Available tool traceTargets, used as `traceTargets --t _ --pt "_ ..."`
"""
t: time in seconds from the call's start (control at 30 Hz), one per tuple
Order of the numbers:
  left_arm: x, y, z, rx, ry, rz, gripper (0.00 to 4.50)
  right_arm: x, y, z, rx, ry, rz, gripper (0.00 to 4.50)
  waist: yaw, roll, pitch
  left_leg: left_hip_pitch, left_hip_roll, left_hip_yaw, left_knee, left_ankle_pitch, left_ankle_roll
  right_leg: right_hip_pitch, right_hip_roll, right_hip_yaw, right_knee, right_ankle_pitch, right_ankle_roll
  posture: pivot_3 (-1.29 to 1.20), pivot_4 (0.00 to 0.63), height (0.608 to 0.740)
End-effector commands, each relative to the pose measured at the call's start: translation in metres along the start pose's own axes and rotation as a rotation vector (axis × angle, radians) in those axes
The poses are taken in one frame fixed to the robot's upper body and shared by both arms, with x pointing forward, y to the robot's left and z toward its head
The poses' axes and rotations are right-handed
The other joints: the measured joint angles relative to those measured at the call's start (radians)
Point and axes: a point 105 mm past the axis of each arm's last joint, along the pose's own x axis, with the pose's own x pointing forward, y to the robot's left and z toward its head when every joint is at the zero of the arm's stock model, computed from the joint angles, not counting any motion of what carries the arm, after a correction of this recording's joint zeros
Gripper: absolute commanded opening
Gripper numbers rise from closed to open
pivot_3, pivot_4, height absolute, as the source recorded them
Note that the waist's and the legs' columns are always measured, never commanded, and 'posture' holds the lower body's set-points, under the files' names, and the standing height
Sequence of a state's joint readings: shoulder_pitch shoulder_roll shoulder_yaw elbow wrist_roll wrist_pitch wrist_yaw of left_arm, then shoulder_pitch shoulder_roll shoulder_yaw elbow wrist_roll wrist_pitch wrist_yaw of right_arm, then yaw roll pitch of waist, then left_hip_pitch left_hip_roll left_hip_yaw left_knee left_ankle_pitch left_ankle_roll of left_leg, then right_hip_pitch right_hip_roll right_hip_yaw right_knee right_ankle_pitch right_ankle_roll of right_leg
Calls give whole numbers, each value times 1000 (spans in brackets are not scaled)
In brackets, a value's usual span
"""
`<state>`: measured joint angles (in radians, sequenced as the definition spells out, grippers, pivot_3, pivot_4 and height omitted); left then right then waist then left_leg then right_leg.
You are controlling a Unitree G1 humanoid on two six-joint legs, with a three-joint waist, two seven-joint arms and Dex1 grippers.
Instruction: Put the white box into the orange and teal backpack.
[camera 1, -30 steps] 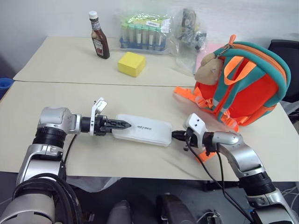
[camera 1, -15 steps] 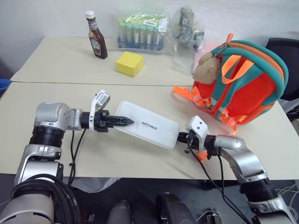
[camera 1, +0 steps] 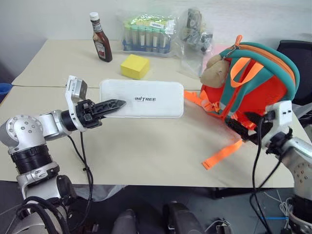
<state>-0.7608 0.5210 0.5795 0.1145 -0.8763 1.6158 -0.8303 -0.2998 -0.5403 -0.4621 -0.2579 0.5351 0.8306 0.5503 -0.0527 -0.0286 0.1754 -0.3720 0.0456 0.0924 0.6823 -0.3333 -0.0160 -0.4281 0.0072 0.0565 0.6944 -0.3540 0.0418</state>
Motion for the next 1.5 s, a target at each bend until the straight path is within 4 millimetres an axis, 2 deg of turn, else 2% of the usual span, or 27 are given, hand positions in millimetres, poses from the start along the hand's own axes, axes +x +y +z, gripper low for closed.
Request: traceTargets --t 0.03,0.17,0.37,0.47,0.57,0.73,0.87,1.0,1.2,1.3,1.4,1.5 --pt "0 -23 10 102 -33 -54 1378 19 -7 15 51 -67 -48 4500 -2 0 0 0 0 0 0 0 0 0 0 0 0 0 0 0 150 740" --pt "1 -23 15 148 -47 -4 1378 52 -3 29 178 -113 -25 4500 -8 0 0 0 0 1 0 0 0 -1 0 1 0 0 0 0 150 740" --pt "-9 -6 31 256 -150 169 1378 77 7 39 131 -144 50 4500 -7 0 0 0 0 1 -1 0 -1 0 0 0 -1 0 0 0 150 740" --pt "-14 2 39 328 -222 246 1378 79 11 47 124 -174 89 3968 -7 0 0 0 0 1 -1 0 -1 0 0 0 -1 0 0 0 150 740" --pt "-18 1 49 364 -305 277 1378 75 24 51 86 -162 184 2970 -7 0 0 0 1 1 -1 0 -1 0 0 0 -1 0 0 0 150 740" --pt "-20 -10 57 423 -350 261 1378 48 72 58 -19 -106 507 1446 -5 1 0 -1 1 0 -2 0 -1 -1 0 0 -2 0 0 0 150 740" --pt "-15 -22 72 458 -413 202 1378 4 120 65 -90 -41 835 43 -2 1 0 -1 1 0 -1 0 -1 0 0 0 -2 0 0 0 150 740" --pt "1 -47 78 497 -417 59 1378 -31 141 66 -136 62 1013 18 2 0 1 -2 1 -1 -1 0 -1 0 0 -1 -3 0 0 0 150 740" --pt "20 -58 73 534 -345 -38 1378 -66 145 68 -134 180 1119 18 3 0 1 -1 1 -1 -1 0 -1 1 0 -1 -4 0 0 0 150 740" --pt "23 -60 66 548 -296 -75 1378 -71 142 65 -130 208 1104 18 1 0 1 -1 1 -1 -1 0 -1 1 0 -1 -4 0 0 0 150 740" --pt "30 -69 47 555 -187 -187 1378 -67 125 51 -85 268 1014 18 1 0 1 -1 1 -1 -1 0 -1 1 0 -1 -5 0 0 0 150 740" --pt "43 -61 28 597 -76 -210 1378 -70 113 50 -35 277 987 18 4 0 1 -1 1 -1 -1 0 -1 1 0 -1 -5 0 0 0 150 740"
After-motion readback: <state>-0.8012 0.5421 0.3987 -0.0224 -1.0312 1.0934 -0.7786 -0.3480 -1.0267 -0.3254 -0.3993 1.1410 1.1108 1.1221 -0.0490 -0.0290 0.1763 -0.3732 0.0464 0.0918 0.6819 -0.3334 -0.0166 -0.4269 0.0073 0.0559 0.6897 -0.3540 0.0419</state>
